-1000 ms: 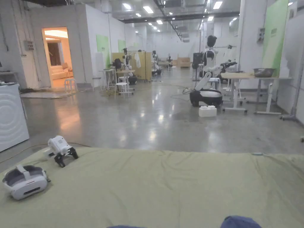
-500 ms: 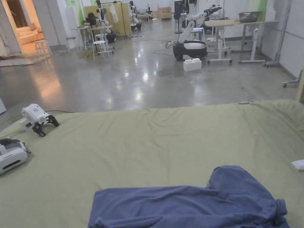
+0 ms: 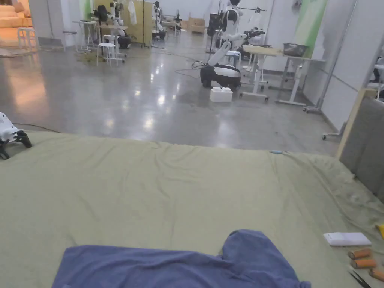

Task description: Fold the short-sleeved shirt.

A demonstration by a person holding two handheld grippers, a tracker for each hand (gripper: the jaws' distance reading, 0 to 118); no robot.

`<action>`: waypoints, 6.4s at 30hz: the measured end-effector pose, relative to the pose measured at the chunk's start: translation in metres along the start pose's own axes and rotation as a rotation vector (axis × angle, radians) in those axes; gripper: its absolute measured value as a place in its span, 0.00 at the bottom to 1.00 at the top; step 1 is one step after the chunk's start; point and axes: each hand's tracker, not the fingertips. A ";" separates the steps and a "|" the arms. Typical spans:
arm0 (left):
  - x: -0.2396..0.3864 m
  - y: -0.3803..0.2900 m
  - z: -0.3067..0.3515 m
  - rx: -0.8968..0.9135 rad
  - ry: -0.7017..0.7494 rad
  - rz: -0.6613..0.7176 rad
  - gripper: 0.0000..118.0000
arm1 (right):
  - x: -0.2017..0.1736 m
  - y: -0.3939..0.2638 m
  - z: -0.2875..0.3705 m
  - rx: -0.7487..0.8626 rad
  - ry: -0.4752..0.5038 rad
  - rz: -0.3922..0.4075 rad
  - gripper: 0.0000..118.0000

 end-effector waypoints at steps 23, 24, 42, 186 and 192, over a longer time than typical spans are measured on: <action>-0.022 -0.114 0.148 -0.053 -0.095 -0.032 0.00 | 0.015 -0.108 0.182 -0.002 -0.048 0.080 0.07; -0.023 -0.120 0.147 -0.046 -0.099 -0.030 0.00 | 0.014 -0.115 0.182 -0.007 -0.051 0.083 0.07; 0.071 -0.076 0.378 1.001 -0.027 -0.165 0.76 | -0.037 -0.051 0.367 0.765 0.315 0.113 0.61; -0.112 -0.158 0.088 0.124 -0.578 0.963 0.15 | -0.025 -0.088 0.368 0.590 0.327 0.115 0.00; -0.126 -0.135 0.136 0.254 -0.573 0.878 0.10 | -0.023 -0.086 0.361 0.565 0.332 0.109 0.00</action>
